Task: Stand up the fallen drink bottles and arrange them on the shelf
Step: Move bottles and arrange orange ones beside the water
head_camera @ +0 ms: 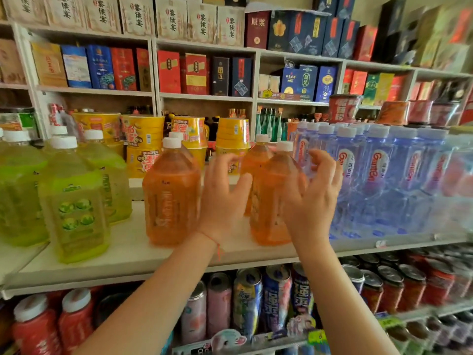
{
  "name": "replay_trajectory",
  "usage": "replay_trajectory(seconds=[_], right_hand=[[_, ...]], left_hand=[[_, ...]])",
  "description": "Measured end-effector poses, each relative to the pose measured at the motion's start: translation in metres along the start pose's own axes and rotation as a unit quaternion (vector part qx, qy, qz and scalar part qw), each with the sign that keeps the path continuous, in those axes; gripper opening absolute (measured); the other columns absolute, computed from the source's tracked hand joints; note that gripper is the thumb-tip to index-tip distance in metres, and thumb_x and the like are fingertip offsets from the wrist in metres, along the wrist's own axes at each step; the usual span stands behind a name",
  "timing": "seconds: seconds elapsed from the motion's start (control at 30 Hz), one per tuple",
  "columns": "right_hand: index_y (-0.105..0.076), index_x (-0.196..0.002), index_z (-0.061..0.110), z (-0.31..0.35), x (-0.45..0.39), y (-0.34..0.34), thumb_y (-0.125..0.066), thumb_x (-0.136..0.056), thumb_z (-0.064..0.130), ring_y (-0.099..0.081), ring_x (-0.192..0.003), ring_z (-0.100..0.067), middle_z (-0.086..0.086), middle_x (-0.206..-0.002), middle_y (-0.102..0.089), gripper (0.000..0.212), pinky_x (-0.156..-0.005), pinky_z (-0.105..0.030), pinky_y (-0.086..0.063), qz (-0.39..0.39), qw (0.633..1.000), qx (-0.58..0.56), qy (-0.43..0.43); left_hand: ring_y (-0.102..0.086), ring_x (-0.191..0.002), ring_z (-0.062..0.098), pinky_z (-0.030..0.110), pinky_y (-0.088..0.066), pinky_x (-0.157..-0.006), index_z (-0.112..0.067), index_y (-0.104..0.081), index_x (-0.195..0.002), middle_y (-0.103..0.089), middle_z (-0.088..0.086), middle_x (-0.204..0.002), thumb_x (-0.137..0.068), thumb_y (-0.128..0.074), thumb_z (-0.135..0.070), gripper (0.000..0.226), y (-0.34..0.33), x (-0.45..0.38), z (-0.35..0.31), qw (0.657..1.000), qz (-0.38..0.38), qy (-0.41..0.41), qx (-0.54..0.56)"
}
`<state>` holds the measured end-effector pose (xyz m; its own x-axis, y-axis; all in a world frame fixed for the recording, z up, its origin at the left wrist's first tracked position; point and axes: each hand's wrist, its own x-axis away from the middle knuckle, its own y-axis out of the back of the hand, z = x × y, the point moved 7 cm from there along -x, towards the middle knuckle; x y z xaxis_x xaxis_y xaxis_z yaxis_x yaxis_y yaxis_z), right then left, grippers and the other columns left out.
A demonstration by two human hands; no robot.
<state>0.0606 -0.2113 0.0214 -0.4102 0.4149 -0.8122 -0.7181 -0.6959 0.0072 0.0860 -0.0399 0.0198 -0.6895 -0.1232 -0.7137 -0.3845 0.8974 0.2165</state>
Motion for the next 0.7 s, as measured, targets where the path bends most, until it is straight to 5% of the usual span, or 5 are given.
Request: replay_trajectory(seconds=[0.1,0.2,0.47,0.57,0.7], right_hand=[[-0.036,-0.138,0.015,-0.046,0.017,-0.020,-0.058,-0.095,0.052,-0.052,-0.122,-0.021,-0.004,-0.136,-0.050,0.061,-0.102,-0.041,-0.046,0.204,0.953,-0.022,-0.224],[-0.035,-0.120,0.026,-0.058,0.033,-0.029,-0.060,-0.089,0.062,-0.062,-0.099,-0.015,0.004,-0.115,-0.060,0.054,-0.082,-0.035,-0.054,0.275,0.933,-0.017,-0.230],[-0.045,-0.145,0.019,-0.048,0.044,-0.074,-0.044,-0.101,0.011,-0.062,-0.113,-0.023,-0.003,-0.127,-0.064,0.045,-0.081,-0.030,-0.046,0.442,0.892,-0.005,-0.092],[-0.063,-0.126,0.015,-0.059,0.014,-0.074,-0.047,-0.095,0.004,-0.063,-0.101,-0.019,-0.005,-0.119,-0.068,0.037,-0.079,-0.029,-0.049,0.386,0.918,0.000,-0.089],[-0.030,-0.148,0.013,-0.071,-0.029,-0.088,-0.061,-0.093,0.015,-0.049,-0.119,-0.033,-0.020,-0.138,-0.043,0.064,-0.088,-0.038,-0.045,0.279,0.953,0.060,-0.105]], left_hand=[[-0.053,-0.115,0.007,0.027,-0.043,-0.094,-0.033,-0.048,-0.121,-0.056,-0.016,-0.115,-0.103,-0.050,-0.030,0.018,-0.035,-0.007,0.023,0.976,0.046,0.171,0.126],[-0.050,-0.128,0.011,0.041,-0.041,-0.112,-0.031,-0.046,-0.139,-0.054,-0.006,-0.139,-0.099,-0.047,-0.044,0.042,-0.045,-0.001,0.034,0.977,0.019,0.165,0.136],[-0.027,-0.150,0.035,0.054,-0.027,-0.120,-0.018,-0.047,-0.146,-0.036,0.016,-0.157,-0.095,-0.054,-0.036,0.055,-0.022,-0.005,-0.007,0.933,-0.076,-0.160,-0.313],[-0.028,-0.147,0.042,0.054,-0.032,-0.117,-0.024,-0.050,-0.143,-0.030,0.023,-0.158,-0.095,-0.056,-0.044,0.053,-0.017,-0.020,0.004,0.904,-0.067,-0.087,-0.412],[-0.045,-0.129,0.040,0.048,-0.042,-0.103,-0.025,-0.053,-0.141,-0.045,0.021,-0.143,-0.093,-0.056,-0.052,0.055,-0.015,-0.029,0.020,0.902,-0.029,-0.025,-0.431]])
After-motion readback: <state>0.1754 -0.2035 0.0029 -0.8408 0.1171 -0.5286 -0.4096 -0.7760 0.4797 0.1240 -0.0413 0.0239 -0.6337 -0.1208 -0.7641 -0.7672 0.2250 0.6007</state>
